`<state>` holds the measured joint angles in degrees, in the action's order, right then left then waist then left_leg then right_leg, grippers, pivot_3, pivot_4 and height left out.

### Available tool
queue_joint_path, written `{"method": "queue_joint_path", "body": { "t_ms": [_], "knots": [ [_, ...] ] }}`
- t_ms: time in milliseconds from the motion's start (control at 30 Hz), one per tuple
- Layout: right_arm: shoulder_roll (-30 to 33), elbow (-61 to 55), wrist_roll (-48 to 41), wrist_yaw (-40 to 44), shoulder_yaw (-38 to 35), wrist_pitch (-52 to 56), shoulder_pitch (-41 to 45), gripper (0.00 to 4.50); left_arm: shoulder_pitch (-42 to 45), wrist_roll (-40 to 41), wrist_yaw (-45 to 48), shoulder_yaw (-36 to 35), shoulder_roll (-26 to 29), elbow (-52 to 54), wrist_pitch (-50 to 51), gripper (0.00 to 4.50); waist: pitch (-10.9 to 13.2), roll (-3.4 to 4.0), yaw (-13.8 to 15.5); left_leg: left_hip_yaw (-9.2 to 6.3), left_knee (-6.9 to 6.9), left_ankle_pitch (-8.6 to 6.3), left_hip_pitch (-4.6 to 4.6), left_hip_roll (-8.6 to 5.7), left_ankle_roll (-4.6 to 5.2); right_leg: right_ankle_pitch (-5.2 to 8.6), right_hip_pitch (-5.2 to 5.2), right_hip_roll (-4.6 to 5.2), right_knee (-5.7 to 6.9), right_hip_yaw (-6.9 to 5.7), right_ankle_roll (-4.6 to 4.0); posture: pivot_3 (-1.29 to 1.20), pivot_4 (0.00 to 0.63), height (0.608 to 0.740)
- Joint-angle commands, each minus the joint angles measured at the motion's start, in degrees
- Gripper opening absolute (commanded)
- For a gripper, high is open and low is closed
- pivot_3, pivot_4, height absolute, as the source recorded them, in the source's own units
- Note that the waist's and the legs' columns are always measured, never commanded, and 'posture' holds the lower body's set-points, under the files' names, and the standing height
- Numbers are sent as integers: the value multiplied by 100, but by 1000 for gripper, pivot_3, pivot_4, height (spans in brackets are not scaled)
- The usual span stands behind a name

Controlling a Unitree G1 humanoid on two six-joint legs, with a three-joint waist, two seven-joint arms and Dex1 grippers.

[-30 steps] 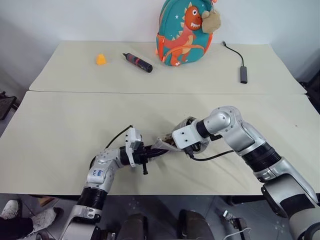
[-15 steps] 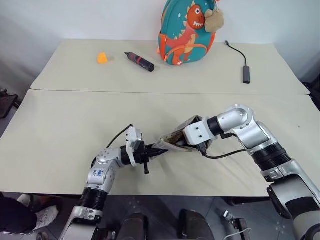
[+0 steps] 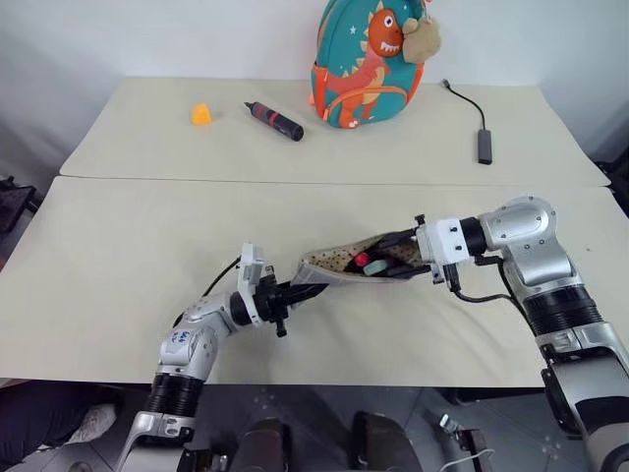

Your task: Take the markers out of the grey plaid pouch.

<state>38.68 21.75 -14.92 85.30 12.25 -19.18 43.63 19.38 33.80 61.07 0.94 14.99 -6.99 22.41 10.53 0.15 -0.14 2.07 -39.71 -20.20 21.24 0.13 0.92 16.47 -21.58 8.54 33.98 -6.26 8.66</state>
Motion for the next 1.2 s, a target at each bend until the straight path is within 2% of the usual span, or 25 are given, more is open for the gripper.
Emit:
{"method": "queue_joint_path", "body": {
  "t_ms": [33, 133, 167, 300, 367, 567, 733, 833, 1033, 1133, 1200],
  "knots": [
    [22, -236, -556, -172, -543, 700, -65, 1508, -143, 73, 146, -52, 92, 292, -103, 0, 0, 0, 2, 0, 0, 0, 0, 0, 0, 0, 0, 0, 0, 0, 0, 0, 150, 740],
    [170, -805, -1178, -428, -919, 1946, -205, 1468, -229, 77, 172, -51, 149, 361, -116, 0, 2, 4, 5, -6, 0, 0, 0, 3, 0, 0, 0, 0, -1, 0, 0, 0, 150, 740],
    [227, -1001, -1386, -505, -1044, 2346, -250, 1305, -250, 87, 183, -53, 169, 379, -107, 0, 5, 8, 8, -7, 1, 0, 0, 8, 0, 0, 0, 1, -1, 1, 0, 0, 150, 740],
    [431, -1700, -2115, -970, -1552, 3771, -319, 34, -226, 117, 215, -76, 200, 361, -60, 0, 7, 12, 27, -9, 0, 0, 2, 16, 0, 0, 0, 2, -3, 0, -1, 0, 150, 740],
    [453, -1881, -2208, -1124, -1663, 4045, -328, 9, -178, 108, 224, -74, 184, 324, -55, 0, 7, 12, 27, -8, 1, -1, 2, 18, 0, 0, 0, 3, -4, 0, -1, 0, 150, 740],
    [517, -2200, -1824, -932, -1452, 3895, -652, 9, -28, 57, 271, -4, 120, 235, -74, 0, 7, 12, 34, -4, 6, -1, 3, -3, 0, 0, 0, 2, -6, 0, -1, 0, 150, 740],
    [935, -2261, -1227, -697, -1028, 3953, -438, 9, -45, 0, 342, 8, 159, 191, -129, 0, 10, 17, 25, 2, 7, -1, 4, -6, 1, -1, -3, 3, -7, 1, 0, 0, 150, 740],
    [1131, -2369, -1186, -439, -758, 4311, -296, 9, -83, -17, 347, 17, 155, 202, -150, 0, 10, 17, 23, 1, 8, -1, 4, -5, 1, -1, -3, 2, -8, 1, 0, 0, 150, 740],
    [804, -2046, -495, -743, -519, 3620, -6, 1848, -133, -72, 324, 84, 107, 225, -228, 0, 10, 17, 20, 0, 7, -1, 4, -4, 1, -1, -3, 2, -8, 1, 0, 0, 150, 740],
    [842, -2014, -363, -429, -290, 3577, 47, 2845, -149, -85, 322, 110, 93, 236, -249, 0, 11, 17, 31, 1, 8, -1, 5, -6, 1, -1, -3, 2, -9, 0, 0, 0, 150, 740],
    [798, -2033, -309, -343, -169, 3553, 63, 2845, -158, -89, 315, 121, 88, 250, -253, 0, 10, 17, 28, 1, 8, -1, 6, -7, 1, -1, -3, 2, -11, -1, 0, 0, 150, 740]
  ]
}}
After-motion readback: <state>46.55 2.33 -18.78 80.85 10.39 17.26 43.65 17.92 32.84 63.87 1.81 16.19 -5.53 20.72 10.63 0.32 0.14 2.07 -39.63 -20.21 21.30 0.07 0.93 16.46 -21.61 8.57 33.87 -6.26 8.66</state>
